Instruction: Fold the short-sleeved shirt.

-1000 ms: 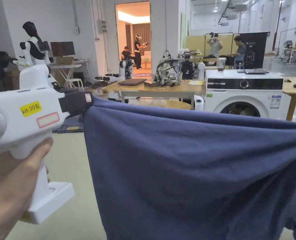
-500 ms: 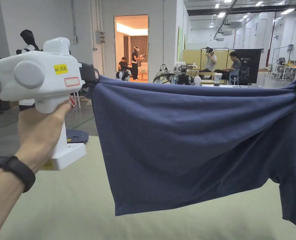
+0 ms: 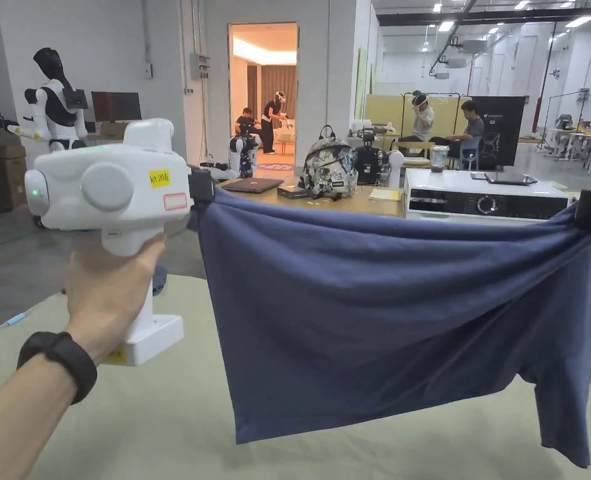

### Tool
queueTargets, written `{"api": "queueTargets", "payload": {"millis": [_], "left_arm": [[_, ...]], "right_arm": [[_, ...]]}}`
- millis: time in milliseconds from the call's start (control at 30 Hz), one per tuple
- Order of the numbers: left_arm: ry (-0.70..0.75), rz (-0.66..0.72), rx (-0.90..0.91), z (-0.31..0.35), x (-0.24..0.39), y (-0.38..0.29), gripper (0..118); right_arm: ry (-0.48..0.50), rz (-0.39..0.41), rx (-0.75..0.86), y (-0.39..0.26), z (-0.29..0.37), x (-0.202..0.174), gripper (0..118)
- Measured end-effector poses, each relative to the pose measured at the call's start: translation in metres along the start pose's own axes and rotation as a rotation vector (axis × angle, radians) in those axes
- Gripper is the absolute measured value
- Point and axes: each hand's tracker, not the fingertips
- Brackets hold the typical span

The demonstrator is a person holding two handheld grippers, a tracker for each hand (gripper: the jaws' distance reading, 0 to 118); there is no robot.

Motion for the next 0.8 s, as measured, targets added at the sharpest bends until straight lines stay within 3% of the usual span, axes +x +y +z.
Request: {"api": "queueTargets", "payload": {"millis": [133, 333, 667, 800], "left_arm": [[-0.092, 0.078, -0.101, -0.008, -0.008, -0.065, 0], [-0.088, 0.154, -0.227, 0.021, -0.011, -0.164, 0], [-0.079, 0.301, -0.331, 0.197, -0.01, -0.327, 0], [-0.035, 0.364, -0.357, 0.258, -0.009, -0.372, 0]], "right_arm": [[-0.001, -0.022, -0.085, -0.061, -0.014, 0.011, 4], [-0.005, -0.04, -0.195, -0.163, 0.014, 0.033, 4], [-0.012, -0.188, -0.329, -0.348, 0.172, 0.082, 4], [-0.04, -0.299, -0.386, -0.399, 0.226, 0.091, 4]]}}
